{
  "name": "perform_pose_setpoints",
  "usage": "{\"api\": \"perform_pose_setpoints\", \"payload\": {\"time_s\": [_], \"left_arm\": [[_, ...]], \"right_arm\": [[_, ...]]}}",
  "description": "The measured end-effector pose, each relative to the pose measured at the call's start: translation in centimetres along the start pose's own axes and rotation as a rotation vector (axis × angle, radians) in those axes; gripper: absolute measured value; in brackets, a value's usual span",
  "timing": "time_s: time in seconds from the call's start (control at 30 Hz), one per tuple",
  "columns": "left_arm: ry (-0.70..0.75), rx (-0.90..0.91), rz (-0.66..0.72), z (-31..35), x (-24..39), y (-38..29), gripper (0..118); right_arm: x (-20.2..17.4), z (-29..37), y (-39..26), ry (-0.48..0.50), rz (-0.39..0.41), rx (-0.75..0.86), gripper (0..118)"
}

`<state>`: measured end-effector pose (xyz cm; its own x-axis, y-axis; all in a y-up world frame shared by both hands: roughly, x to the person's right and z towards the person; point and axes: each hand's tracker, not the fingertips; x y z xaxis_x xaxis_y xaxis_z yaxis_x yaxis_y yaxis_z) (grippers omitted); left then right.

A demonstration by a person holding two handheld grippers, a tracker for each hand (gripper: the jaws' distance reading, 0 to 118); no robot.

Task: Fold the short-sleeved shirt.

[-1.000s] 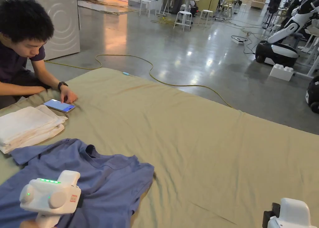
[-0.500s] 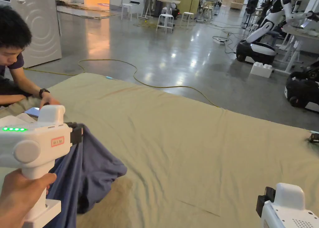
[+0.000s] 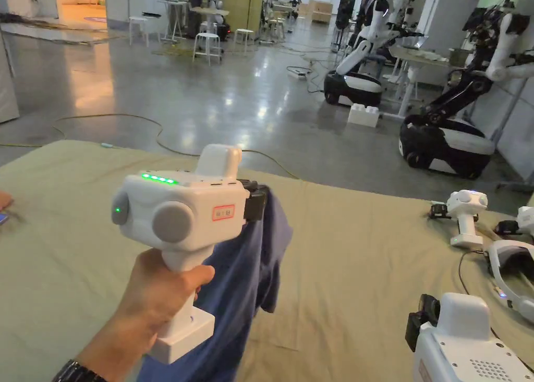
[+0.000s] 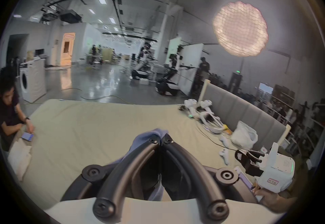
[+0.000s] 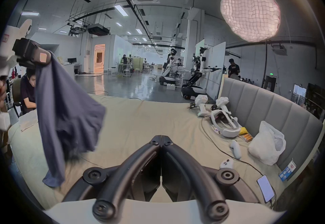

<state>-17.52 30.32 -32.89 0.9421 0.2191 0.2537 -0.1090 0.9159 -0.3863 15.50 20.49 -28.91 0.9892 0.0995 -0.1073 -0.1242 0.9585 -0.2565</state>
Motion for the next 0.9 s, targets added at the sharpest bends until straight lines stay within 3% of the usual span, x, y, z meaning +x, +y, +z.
{"api": "perform_pose_setpoints", "payload": {"time_s": [0.3,0.33,0.4,0.43,0.67,0.83,0.9], "left_arm": [[-0.056,-0.262,0.023,-9.6,6.7,-11.4,3],[-0.079,-0.285,0.012,-10.5,6.6,-12.7,12],[-0.088,-0.341,-0.035,-11.2,6.7,-14.6,48],[-0.073,-0.345,-0.062,-11.1,7.0,-15.2,57],[-0.03,-0.154,-0.025,-6.2,4.5,-14.1,58],[0.096,0.01,0.017,-1.1,1.8,-12.2,57],[0.174,0.055,0.011,0.6,0.8,-11.9,50]], "right_arm": [[4.0,1.2,-2.8,-0.078,-0.015,-0.057,0],[4.2,1.2,-3.1,-0.083,-0.018,-0.068,0],[4.4,1.2,-3.7,-0.083,-0.024,-0.085,0],[4.4,1.1,-4.0,-0.083,-0.025,-0.092,0],[2.2,0.7,-3.5,-0.041,-0.022,-0.068,0],[-0.6,0.5,-1.4,0.009,-0.038,0.02,0],[-1.8,0.5,-0.7,0.025,-0.041,0.039,0]]}}
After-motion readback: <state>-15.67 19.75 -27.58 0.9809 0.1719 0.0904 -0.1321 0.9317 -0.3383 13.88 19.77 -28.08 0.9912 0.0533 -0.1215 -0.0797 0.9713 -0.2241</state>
